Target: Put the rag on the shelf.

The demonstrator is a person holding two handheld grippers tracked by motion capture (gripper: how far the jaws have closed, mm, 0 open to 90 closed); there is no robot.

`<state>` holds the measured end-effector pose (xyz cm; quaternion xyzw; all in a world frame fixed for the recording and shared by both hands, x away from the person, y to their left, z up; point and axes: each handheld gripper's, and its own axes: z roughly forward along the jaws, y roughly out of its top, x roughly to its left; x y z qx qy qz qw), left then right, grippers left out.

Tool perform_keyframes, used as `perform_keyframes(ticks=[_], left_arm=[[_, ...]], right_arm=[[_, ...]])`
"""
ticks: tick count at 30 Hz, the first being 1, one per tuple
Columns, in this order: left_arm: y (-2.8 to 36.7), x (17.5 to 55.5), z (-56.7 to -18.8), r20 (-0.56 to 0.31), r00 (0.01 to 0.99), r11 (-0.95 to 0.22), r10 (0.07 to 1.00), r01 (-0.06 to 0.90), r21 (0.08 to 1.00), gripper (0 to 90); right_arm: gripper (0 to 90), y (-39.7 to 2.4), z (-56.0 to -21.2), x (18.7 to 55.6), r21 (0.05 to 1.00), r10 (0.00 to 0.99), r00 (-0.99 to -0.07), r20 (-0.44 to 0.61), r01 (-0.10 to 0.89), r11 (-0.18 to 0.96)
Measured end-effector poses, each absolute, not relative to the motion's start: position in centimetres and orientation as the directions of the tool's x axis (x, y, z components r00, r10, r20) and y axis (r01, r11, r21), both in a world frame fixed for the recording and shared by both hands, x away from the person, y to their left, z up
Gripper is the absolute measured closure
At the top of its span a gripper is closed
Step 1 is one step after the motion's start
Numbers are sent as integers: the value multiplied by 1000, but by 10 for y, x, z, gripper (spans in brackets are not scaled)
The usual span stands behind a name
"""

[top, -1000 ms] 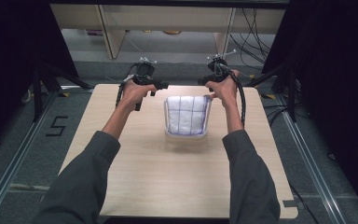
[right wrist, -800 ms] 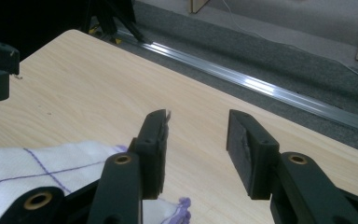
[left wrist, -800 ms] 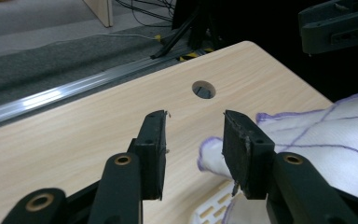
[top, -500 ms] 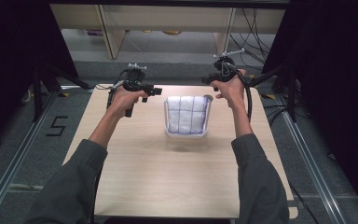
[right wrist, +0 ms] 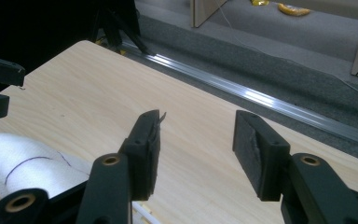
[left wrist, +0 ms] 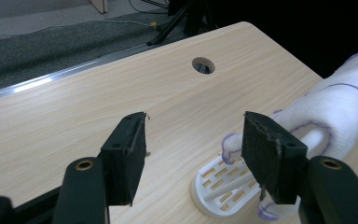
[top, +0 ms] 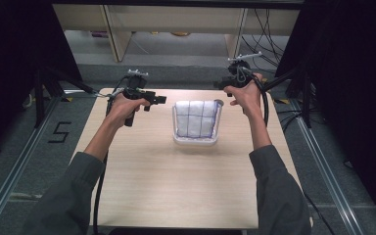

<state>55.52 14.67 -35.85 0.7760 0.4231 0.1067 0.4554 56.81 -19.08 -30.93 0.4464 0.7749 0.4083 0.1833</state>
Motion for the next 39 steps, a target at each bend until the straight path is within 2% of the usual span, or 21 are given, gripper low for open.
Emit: perform_keyframes(ticks=[3, 15, 25, 39], left_arm=[[147, 552, -359, -229, 618, -213, 752, 556, 803, 381], [149, 541, -362, -239, 631, -209, 738, 551, 808, 361], [152, 528, -360, -240, 650, -203, 721, 530, 823, 339], [153, 497, -358, -203, 682, -229, 703, 487, 843, 320]], right_arm=[[507, -192, -310, 567, 811, 826, -559, 75, 516, 275], [465, -194, -308, 553, 806, 828, -554, 90, 529, 266], [450, -196, -309, 542, 820, 810, -583, 70, 496, 286], [389, -195, -306, 517, 841, 794, -606, 50, 455, 294]])
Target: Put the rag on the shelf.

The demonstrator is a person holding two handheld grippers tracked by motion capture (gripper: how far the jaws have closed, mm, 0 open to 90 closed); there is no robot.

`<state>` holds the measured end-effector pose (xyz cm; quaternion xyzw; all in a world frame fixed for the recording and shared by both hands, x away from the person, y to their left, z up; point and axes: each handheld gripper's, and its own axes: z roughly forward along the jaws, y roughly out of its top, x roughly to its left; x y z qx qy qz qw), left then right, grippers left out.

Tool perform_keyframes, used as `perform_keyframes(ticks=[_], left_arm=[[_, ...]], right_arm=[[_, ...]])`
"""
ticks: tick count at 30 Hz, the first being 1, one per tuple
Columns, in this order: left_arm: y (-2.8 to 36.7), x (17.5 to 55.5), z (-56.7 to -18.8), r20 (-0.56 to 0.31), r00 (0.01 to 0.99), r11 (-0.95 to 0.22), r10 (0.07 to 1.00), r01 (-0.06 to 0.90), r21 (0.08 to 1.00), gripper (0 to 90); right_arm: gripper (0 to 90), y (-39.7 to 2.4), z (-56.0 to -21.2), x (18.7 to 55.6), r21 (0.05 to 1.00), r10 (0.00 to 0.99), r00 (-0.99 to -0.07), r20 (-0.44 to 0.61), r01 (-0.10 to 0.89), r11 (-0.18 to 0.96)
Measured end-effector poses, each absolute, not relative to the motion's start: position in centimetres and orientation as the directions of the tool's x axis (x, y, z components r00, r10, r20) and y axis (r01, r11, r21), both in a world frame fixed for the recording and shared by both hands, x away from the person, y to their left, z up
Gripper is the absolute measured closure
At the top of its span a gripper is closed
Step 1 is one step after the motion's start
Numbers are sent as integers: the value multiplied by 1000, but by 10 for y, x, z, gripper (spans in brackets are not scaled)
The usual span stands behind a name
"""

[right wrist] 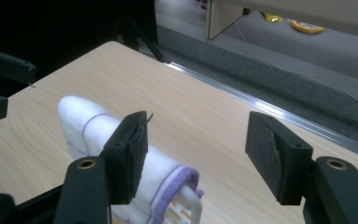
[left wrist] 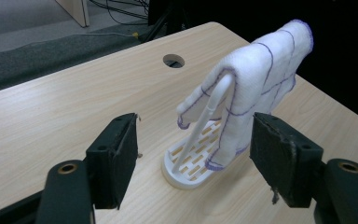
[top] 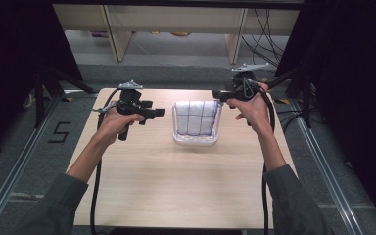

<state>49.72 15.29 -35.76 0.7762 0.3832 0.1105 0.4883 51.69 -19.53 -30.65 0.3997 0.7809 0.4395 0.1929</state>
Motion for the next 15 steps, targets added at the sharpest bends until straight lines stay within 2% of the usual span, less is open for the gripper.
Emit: perform_keyframes(ticks=[7, 9, 11, 15], left_arm=[[152, 479, -361, -207, 703, -226, 680, 470, 853, 316], [151, 473, -362, -210, 709, -228, 673, 469, 853, 315], [150, 469, -364, -207, 717, -233, 665, 463, 855, 314], [148, 462, -367, -213, 726, -227, 654, 456, 860, 314]], right_arm=[[376, -196, -305, 500, 851, 782, -620, 59, 441, 286], [373, -197, -307, 498, 857, 771, -636, 28, 413, 310], [373, -196, -308, 492, 849, 777, -627, 57, 439, 292], [370, -196, -312, 486, 860, 771, -635, 45, 418, 294]])
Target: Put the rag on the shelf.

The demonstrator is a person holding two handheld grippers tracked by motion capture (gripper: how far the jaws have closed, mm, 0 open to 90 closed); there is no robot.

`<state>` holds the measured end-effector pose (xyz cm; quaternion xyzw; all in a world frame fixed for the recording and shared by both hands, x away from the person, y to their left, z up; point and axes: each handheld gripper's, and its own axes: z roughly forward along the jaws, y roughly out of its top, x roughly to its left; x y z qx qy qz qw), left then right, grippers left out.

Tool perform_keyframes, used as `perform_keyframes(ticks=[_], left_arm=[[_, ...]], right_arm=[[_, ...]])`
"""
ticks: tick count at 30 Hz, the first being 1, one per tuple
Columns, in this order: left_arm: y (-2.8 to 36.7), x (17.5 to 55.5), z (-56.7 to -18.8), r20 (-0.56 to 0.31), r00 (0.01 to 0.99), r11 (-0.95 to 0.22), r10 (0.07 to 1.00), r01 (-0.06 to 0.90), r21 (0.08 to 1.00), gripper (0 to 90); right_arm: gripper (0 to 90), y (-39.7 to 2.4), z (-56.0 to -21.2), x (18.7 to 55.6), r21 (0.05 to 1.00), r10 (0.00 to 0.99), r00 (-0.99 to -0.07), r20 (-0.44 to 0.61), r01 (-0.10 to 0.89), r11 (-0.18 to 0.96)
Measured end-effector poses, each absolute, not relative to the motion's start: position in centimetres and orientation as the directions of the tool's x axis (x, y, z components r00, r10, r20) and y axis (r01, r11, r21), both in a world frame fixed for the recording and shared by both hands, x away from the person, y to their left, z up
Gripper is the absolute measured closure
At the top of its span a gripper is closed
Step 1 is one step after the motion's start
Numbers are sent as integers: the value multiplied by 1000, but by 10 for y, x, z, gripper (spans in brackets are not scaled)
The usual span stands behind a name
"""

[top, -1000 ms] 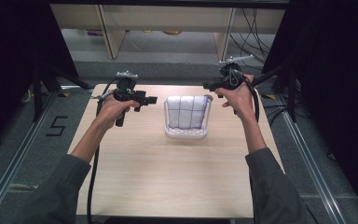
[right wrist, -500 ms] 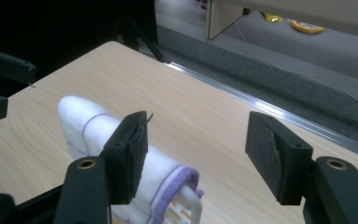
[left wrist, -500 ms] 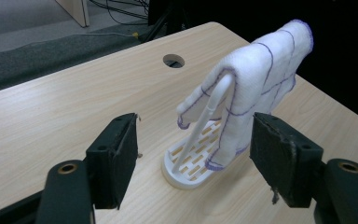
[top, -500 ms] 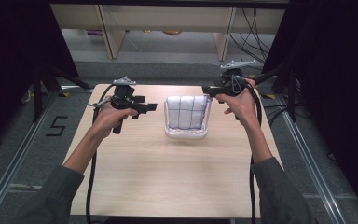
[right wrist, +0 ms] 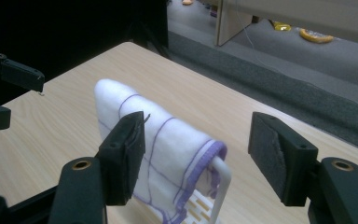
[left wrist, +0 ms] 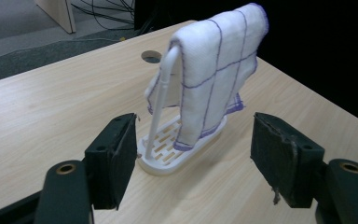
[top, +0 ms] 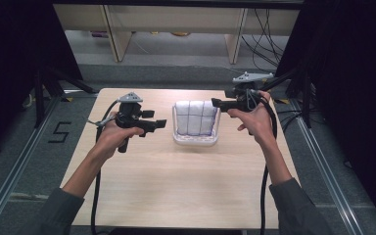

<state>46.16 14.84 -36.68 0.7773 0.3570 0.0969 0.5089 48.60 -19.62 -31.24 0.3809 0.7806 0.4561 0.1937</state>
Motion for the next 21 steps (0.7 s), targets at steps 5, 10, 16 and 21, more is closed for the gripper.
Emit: perform_keyframes(ticks=[5, 10, 16, 21], left_arm=[[146, 455, -371, -218, 735, -227, 643, 454, 862, 310], [145, 448, -375, -219, 744, -232, 631, 451, 862, 305], [145, 440, -379, -226, 754, -228, 617, 446, 866, 287], [146, 433, -384, -231, 765, -231, 601, 443, 866, 275]], right_arm=[[370, -195, -316, 479, 862, 762, -646, 41, 409, 300], [367, -196, -321, 476, 864, 756, -652, 51, 409, 294], [330, -197, -326, 470, 859, 751, -659, 50, 411, 304], [318, -199, -332, 464, 866, 747, -663, 47, 400, 301]])
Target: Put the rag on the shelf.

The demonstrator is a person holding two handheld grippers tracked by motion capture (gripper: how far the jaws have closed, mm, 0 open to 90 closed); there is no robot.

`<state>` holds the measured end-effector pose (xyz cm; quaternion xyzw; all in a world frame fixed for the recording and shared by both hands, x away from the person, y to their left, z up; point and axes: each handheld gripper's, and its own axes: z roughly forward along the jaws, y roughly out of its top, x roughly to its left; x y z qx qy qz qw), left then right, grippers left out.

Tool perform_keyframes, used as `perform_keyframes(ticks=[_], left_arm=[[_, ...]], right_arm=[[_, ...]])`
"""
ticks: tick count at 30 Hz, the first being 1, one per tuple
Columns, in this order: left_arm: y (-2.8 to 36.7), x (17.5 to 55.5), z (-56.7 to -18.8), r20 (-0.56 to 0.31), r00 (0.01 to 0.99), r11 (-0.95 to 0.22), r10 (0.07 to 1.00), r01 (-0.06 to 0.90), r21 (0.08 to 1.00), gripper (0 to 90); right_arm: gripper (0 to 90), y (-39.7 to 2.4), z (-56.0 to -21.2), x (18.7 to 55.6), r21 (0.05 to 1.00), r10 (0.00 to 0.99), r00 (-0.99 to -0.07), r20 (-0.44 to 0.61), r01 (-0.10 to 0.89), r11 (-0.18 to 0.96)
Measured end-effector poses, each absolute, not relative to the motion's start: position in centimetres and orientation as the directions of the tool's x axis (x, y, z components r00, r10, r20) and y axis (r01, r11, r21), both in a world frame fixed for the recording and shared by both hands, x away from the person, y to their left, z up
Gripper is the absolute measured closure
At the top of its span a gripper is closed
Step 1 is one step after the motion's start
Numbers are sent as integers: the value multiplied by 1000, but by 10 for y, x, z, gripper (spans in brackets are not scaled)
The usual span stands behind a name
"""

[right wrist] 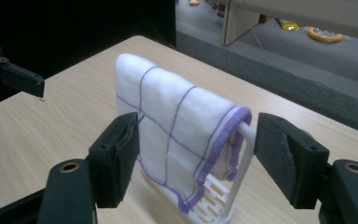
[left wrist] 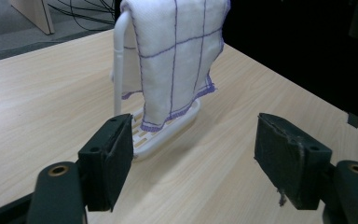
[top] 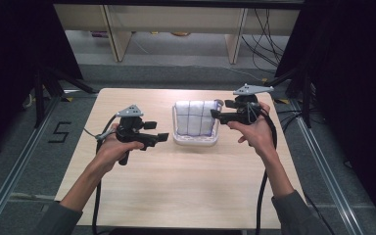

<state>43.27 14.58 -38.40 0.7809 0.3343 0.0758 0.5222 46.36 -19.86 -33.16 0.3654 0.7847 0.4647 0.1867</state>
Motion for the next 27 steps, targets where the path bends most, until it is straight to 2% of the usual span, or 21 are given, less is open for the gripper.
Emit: perform_keyframes(ticks=[18, 27], left_arm=[[143, 408, -402, -213, 778, -253, 591, 429, 867, 258], [145, 397, -410, -208, 784, -271, 584, 430, 861, 257]], right_arm=[[310, -199, -361, 434, 860, 719, -685, 118, 433, 271], [306, -199, -372, 423, 855, 710, -695, 115, 433, 286]])
